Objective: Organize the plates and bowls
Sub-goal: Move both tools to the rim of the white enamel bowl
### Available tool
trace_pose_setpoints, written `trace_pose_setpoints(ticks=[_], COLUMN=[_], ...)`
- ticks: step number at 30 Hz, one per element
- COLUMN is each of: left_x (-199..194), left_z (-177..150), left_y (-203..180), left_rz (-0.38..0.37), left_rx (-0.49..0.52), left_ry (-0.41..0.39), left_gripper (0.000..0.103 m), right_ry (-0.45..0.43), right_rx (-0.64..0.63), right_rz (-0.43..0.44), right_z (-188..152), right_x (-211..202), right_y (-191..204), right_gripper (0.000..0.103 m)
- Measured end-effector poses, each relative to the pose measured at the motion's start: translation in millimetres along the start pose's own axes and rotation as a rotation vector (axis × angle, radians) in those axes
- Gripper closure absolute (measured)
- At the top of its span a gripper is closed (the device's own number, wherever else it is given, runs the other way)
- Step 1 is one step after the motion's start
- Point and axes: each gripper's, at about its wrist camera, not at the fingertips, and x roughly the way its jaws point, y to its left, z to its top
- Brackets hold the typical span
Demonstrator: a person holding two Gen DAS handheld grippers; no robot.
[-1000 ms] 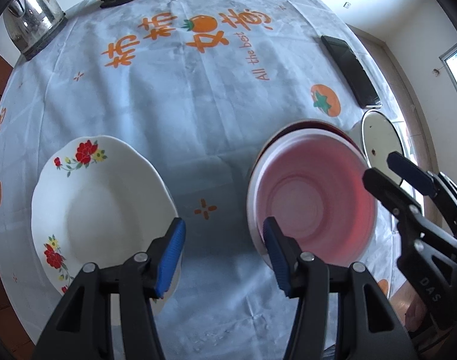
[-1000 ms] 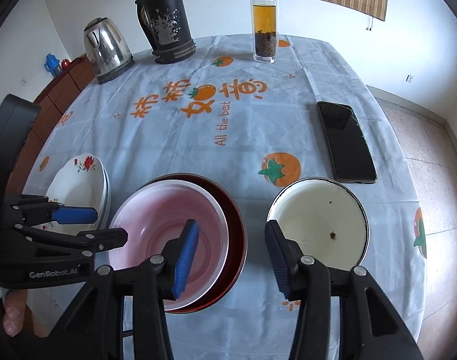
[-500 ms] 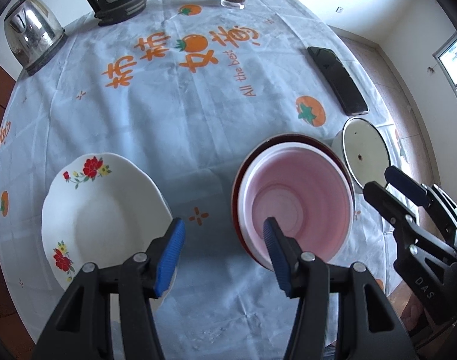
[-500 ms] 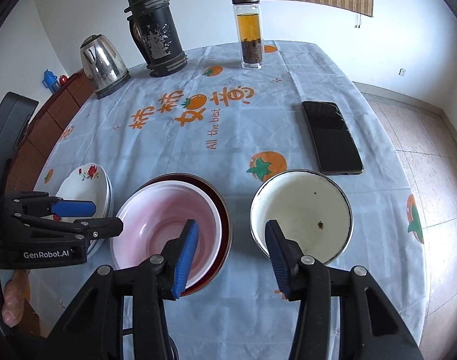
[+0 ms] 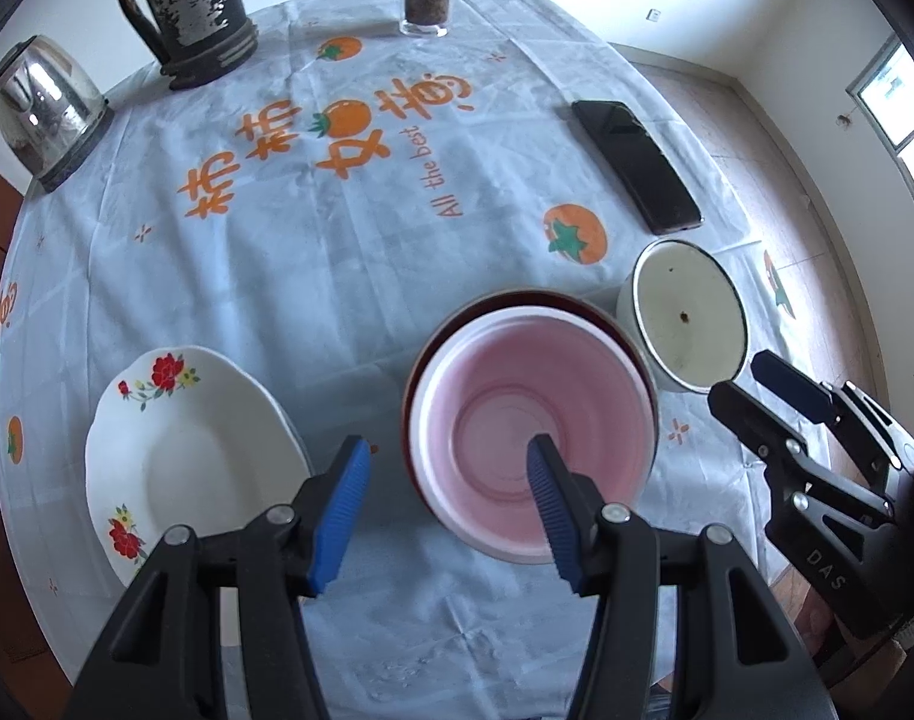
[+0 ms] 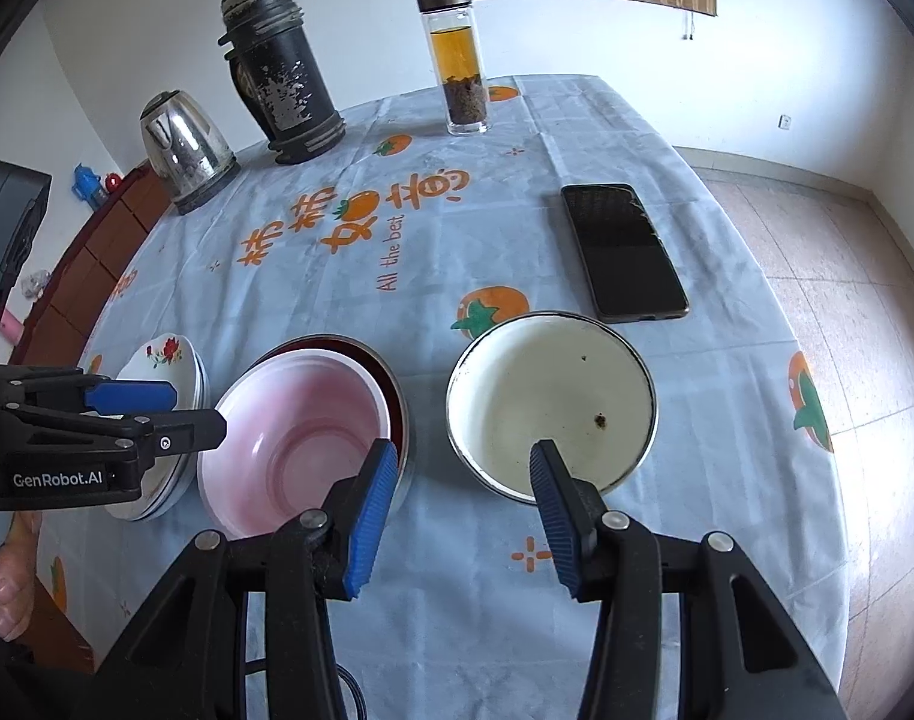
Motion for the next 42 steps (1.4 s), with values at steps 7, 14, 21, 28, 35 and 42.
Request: trace_pose_setpoints(ticks=[7, 14, 21, 28, 35, 42], left_x=[-3, 0, 16, 39, 53, 65], left_z=[16, 37, 54, 65, 72, 74], left_y=[-24, -56, -82, -94, -107, -112], left_rz=[-0.028, -0.067, -0.084, -0.099, -0.098, -0.102], left_rx=[0.054, 0.123, 0.2, 0.228, 0.258, 0.262], left_ry=[-0.011, -0.011, 0.011, 0.068, 0.098, 0.131], left_gripper=[0.048, 0.048, 0.061, 0.076, 0.077, 0.078], right_ry=[-0.009, -0.004, 0.014, 0.039, 0.062, 0.074], right_rx=[0.06, 0.116, 0.175, 0.2, 0.223, 0.23], right_rz=[-0.041, -0.063, -0.066, -0.056, -0.048, -0.043], right_z=[-4, -7, -3, 1, 1, -1], right_x=[-5, -4, 8, 20, 31, 37], right_y=[-26, -52, -72, -78, -84, -85], right_gripper=[0.054, 0.054, 0.06, 0.067, 0.075, 0.081])
